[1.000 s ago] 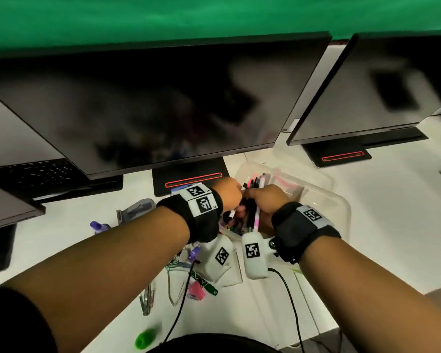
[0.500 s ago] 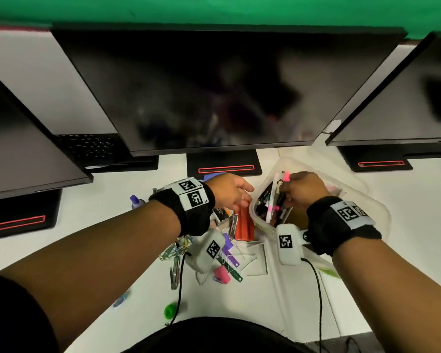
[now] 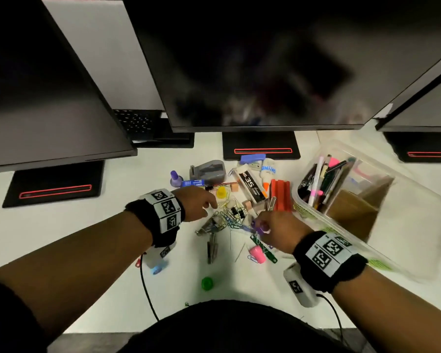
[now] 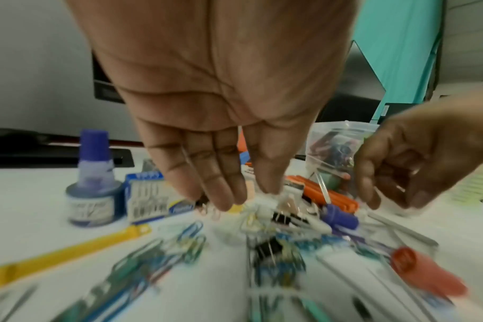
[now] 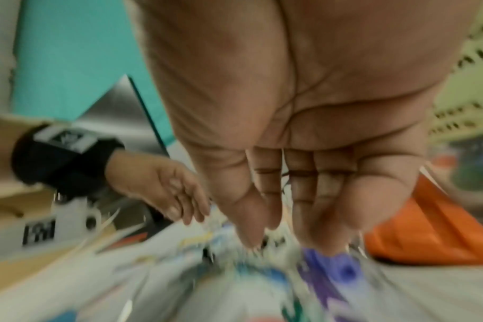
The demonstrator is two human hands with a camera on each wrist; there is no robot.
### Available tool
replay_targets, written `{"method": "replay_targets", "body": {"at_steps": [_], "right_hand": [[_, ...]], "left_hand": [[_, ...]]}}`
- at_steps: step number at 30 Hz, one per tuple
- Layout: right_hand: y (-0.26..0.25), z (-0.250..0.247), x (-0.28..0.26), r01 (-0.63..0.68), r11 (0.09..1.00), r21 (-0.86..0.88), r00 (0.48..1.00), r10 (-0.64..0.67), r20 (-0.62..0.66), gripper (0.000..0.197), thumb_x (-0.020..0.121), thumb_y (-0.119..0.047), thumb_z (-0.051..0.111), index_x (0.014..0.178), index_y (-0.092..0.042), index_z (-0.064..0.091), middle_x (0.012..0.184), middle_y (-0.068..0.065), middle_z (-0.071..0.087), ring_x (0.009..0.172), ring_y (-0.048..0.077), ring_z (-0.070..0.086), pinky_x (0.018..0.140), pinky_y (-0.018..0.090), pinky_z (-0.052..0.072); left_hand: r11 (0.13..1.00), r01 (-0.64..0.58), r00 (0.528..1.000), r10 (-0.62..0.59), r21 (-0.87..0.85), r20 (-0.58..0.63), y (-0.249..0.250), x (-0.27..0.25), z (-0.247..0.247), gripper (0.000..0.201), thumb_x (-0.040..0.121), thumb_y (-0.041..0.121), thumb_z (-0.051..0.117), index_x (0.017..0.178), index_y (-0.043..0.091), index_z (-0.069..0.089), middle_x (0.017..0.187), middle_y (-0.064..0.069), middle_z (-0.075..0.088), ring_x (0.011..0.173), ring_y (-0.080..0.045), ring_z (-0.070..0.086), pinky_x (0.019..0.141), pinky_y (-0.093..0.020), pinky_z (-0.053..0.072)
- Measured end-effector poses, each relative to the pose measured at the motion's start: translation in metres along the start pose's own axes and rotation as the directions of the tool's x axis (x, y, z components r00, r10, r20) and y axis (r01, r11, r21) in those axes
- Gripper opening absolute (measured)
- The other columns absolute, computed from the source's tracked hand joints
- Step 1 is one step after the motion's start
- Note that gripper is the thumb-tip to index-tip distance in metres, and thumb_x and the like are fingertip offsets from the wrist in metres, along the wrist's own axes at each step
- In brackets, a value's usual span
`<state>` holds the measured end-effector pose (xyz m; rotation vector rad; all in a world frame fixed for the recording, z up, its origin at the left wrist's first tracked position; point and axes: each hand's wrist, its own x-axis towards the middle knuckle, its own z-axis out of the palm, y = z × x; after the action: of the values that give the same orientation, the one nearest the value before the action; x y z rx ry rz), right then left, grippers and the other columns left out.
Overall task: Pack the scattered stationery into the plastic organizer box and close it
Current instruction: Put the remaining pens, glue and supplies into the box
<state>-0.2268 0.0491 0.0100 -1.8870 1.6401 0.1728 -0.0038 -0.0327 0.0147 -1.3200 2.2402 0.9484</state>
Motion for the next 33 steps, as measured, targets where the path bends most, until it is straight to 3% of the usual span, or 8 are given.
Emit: {"method": "replay_targets", "body": {"at_steps": [6, 9, 12, 15, 18, 23, 28, 33], "right_hand": [[0.000, 0.041, -0.001, -0.120, 0.992, -0.036, 0.992, 0.121, 0.035, 0.036, 0.084, -0.034, 0.058, 0.116, -0.018, 0.057, 0.115, 0.007, 0.061, 0.107, 0.026, 0.059, 0.087, 0.031, 0.047], [-0.004, 0.051, 0.001, -0.107, 0.994, -0.019, 0.994, 0.107, 0.005, 0.023, 0.086, -0.024, 0.051, 0.105, -0.013, 0.058, 0.105, 0.010, 0.065, 0.098, 0.029, 0.062, 0.076, 0.029, 0.046], [-0.004, 0.058, 0.006, -0.082, 0.996, -0.025, 0.997, 0.082, -0.001, 0.020, 0.089, -0.017, 0.047, 0.103, -0.007, 0.058, 0.103, 0.014, 0.067, 0.094, 0.031, 0.062, 0.069, 0.026, 0.040], [-0.002, 0.059, 0.010, -0.052, 0.999, -0.002, 0.999, 0.052, -0.009, 0.018, 0.090, -0.015, 0.047, 0.100, -0.006, 0.059, 0.100, 0.014, 0.068, 0.090, 0.032, 0.063, 0.067, 0.026, 0.037], [-0.001, 0.057, 0.013, -0.045, 0.999, 0.007, 0.998, 0.045, -0.035, 0.020, 0.089, -0.011, 0.046, 0.103, -0.006, 0.059, 0.103, 0.013, 0.068, 0.091, 0.030, 0.063, 0.071, 0.025, 0.040], [-0.009, 0.046, 0.021, -0.050, 0.999, -0.003, 0.999, 0.050, -0.015, 0.027, 0.088, -0.016, 0.045, 0.111, -0.010, 0.057, 0.105, 0.012, 0.066, 0.095, 0.029, 0.062, 0.077, 0.028, 0.047], [-0.021, 0.028, 0.035, -0.094, 0.994, 0.048, 0.995, 0.096, -0.027, 0.007, 0.084, -0.021, 0.051, 0.088, -0.016, 0.052, 0.092, 0.006, 0.062, 0.090, 0.027, 0.059, 0.070, 0.024, 0.036], [-0.036, 0.012, 0.052, -0.133, 0.976, 0.174, 0.989, 0.143, -0.044, 0.008, 0.082, -0.010, 0.052, 0.085, -0.015, 0.046, 0.085, 0.002, 0.053, 0.081, 0.023, 0.052, 0.070, 0.023, 0.034]], "left_hand": [[0.992, -0.115, 0.990, 0.111, 0.049, 0.087, -0.006, -0.024, 0.036, 0.041, 0.086, 0.027, 0.063, 0.126, 0.027, 0.055, 0.122, -0.001, 0.058, 0.107, -0.019, 0.057, 0.088, -0.024, 0.041], [0.989, -0.149, 0.987, 0.147, 0.022, 0.070, -0.008, -0.028, 0.051, 0.046, 0.086, 0.030, 0.064, 0.130, 0.026, 0.050, 0.132, 0.001, 0.050, 0.114, -0.017, 0.053, 0.092, -0.022, 0.039], [0.966, -0.245, 0.969, 0.242, 0.081, 0.050, -0.008, -0.035, 0.056, 0.050, 0.085, 0.041, 0.061, 0.131, 0.027, 0.047, 0.136, 0.001, 0.044, 0.126, -0.017, 0.042, 0.105, -0.030, 0.036], [0.909, -0.396, 0.917, 0.384, 0.130, 0.105, -0.003, -0.046, 0.059, 0.046, 0.085, 0.046, 0.060, 0.125, 0.026, 0.050, 0.128, 0.000, 0.050, 0.120, -0.019, 0.046, 0.101, -0.036, 0.042], [0.823, -0.530, 0.838, 0.472, 0.204, 0.273, 0.007, -0.053, 0.067, 0.047, 0.086, 0.046, 0.058, 0.127, 0.026, 0.049, 0.125, -0.003, 0.050, 0.115, -0.023, 0.049, 0.094, -0.037, 0.045], [0.679, -0.678, 0.721, 0.541, 0.282, 0.433, 0.015, -0.046, 0.080, 0.048, 0.087, 0.028, 0.062, 0.132, 0.023, 0.046, 0.126, -0.008, 0.049, 0.113, -0.030, 0.051, 0.086, -0.042, 0.050], [0.663, -0.674, 0.727, 0.516, 0.326, 0.453, 0.012, -0.042, 0.089, 0.032, 0.092, 0.018, 0.055, 0.124, 0.012, 0.055, 0.123, -0.011, 0.052, 0.115, -0.032, 0.051, 0.087, -0.043, 0.050], [0.756, -0.555, 0.825, 0.445, 0.348, 0.349, -0.004, -0.050, 0.087, 0.032, 0.095, 0.013, 0.048, 0.126, 0.010, 0.052, 0.130, -0.013, 0.049, 0.119, -0.033, 0.049, 0.095, -0.044, 0.048]]}}
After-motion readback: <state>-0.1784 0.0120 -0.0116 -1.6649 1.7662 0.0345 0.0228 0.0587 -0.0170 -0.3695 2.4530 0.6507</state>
